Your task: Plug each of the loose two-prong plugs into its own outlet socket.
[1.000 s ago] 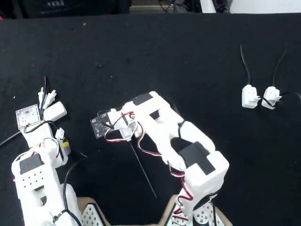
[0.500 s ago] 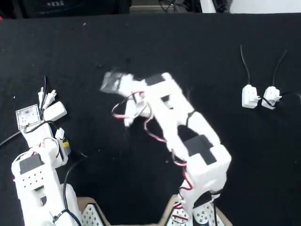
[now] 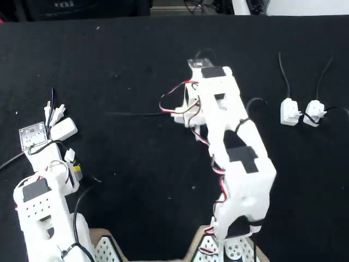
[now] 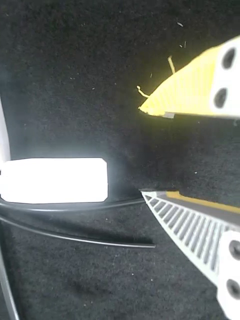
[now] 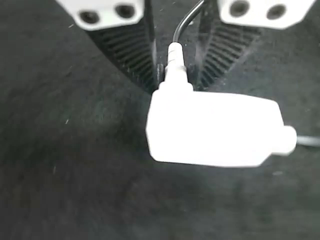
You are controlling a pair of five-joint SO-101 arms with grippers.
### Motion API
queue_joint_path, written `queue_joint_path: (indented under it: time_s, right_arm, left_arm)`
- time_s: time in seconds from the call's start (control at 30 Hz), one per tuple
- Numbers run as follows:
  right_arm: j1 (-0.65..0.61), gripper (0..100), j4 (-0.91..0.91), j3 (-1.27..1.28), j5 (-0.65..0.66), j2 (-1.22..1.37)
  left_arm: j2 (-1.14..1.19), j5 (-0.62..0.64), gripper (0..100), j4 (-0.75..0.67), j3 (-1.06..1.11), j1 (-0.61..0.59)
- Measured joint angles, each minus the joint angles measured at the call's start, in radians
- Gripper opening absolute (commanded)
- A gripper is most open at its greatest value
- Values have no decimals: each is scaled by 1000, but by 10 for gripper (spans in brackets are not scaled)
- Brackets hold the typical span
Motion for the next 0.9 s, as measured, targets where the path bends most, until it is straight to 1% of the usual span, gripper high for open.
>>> queue_joint_path:
  time_s: [0.17,0.23,0.37,0.4,0.47,0.53,0.6,0.73,0.83,0.9]
  right_arm:
    - [0,24,31,-51,-12,80]
    - [0,99,77,-112,0,95]
    - [-18,316,204,-275,43,121]
    - [-29,350,219,-316,54,137]
    - [-38,371,232,-397,98,173]
    - [-38,356,235,-485,184,221]
    - [-40,328,239,-577,301,275]
    - [-40,250,247,-715,595,321]
    - [-48,229,247,-744,778,311]
    - [-71,230,247,-706,838,282]
  left_arm:
    - [0,0,238,6,0,0]
    - [0,0,238,6,0,0]
    - [0,0,238,6,0,0]
    - [0,0,238,6,0,0]
    - [0,0,238,6,0,0]
    - [0,0,238,6,0,0]
    - [0,0,238,6,0,0]
    - [0,0,238,6,0,0]
    - [0,0,238,6,0,0]
    - [0,0,238,6,0,0]
